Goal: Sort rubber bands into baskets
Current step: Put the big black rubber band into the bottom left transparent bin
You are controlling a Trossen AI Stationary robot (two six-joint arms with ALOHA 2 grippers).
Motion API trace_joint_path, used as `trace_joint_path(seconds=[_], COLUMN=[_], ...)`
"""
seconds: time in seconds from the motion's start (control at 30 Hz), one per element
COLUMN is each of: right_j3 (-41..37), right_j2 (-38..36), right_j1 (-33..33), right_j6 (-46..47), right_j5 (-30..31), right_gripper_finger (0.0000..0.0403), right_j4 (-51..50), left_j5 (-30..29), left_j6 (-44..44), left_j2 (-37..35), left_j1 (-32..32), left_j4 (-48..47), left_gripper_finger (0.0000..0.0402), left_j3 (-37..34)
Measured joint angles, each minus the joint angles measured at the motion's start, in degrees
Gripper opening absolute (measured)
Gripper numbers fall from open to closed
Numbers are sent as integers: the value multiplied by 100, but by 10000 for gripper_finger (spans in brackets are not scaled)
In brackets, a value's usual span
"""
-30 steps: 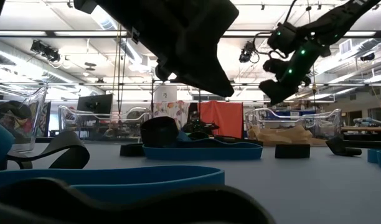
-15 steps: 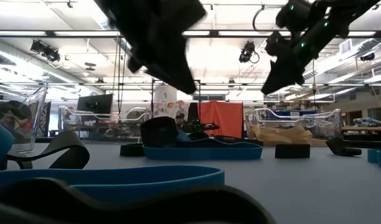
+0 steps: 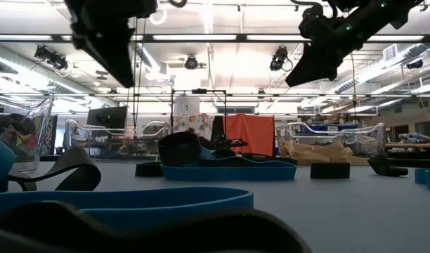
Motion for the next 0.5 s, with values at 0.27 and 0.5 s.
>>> trace_joint_path(seconds=[0.27,0.5], right_j3=[0,0], right_j2=[-9,-9], right_j1=[-26,-28], right_j6=[-71,-53], right_j5=[-20,-250], right_gripper_finger=[101,101], right_j4=[182,199], left_j5=[531,1003], left_j6=[-520,-260], left_j2=[-648,-1180], left_j1=[502,1382], left_j4=[-1795,-2668], left_gripper_finger=[54,87], left_j3=[-2,-2])
